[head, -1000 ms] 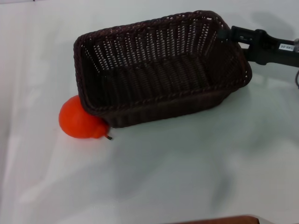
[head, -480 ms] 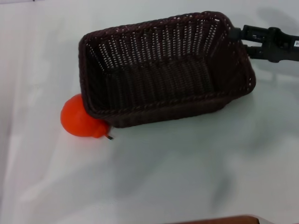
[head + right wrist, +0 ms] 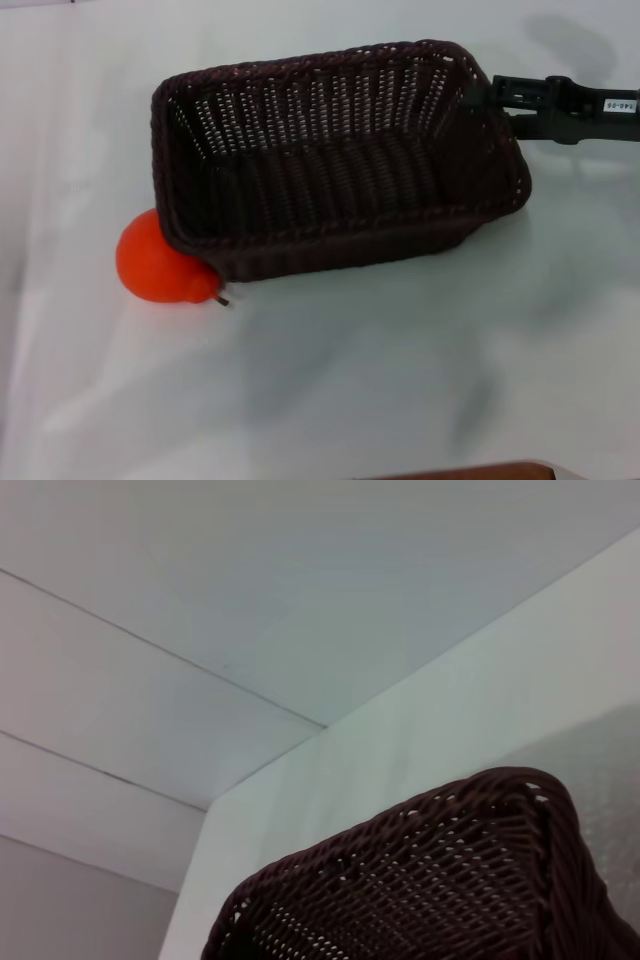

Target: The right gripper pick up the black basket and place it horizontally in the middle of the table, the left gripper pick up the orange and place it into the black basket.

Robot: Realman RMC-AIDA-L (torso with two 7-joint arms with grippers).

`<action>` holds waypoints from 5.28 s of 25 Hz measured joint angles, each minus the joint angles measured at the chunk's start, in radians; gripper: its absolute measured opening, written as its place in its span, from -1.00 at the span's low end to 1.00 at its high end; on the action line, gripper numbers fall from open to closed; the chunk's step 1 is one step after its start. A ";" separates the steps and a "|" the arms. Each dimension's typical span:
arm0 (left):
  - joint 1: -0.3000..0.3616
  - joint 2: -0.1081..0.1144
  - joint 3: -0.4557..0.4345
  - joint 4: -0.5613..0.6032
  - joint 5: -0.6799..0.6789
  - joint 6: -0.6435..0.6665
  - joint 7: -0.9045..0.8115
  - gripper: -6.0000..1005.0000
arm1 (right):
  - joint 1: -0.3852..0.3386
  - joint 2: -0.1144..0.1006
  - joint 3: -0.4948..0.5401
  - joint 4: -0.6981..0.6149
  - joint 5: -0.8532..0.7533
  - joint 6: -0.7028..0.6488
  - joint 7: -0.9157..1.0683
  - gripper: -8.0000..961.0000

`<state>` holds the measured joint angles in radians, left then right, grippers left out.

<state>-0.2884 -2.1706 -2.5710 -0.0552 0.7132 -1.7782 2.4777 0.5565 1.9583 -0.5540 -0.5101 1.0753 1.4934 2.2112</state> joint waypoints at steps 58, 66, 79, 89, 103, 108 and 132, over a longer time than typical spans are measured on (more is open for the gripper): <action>0.130 0.097 0.613 -0.154 0.357 0.366 0.004 0.50 | 0.014 0.095 0.186 -0.035 0.517 -0.126 -0.493 0.92; 0.108 0.087 0.622 -0.163 0.399 0.430 0.002 0.39 | 0.007 0.096 0.190 -0.029 0.518 -0.134 -0.494 0.92; 0.108 0.087 0.611 -0.173 0.404 0.424 0.003 -0.30 | 0.012 0.092 0.190 -0.021 0.519 -0.162 -0.497 0.93; 0.177 0.093 0.265 -0.184 0.401 0.243 -0.007 -0.46 | 0.016 0.092 0.190 -0.020 0.543 -0.165 -0.508 0.93; 0.010 0.045 0.217 -0.251 0.424 0.108 -0.205 -0.69 | 0.019 0.096 0.190 0.008 0.580 -0.165 -0.559 0.92; -0.060 0.031 0.377 -0.253 0.425 0.212 -0.206 -0.77 | 0.018 0.098 0.192 0.030 0.580 -0.165 -0.575 0.92; -0.020 0.009 0.519 -0.357 0.412 0.294 -0.214 -0.19 | 0.037 0.097 0.192 0.061 0.580 -0.202 -0.627 0.93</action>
<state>-0.3082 -2.1613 -2.0516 -0.4120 1.1253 -1.4845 2.2637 0.5938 2.0553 -0.3620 -0.4494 1.6552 1.2910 1.5844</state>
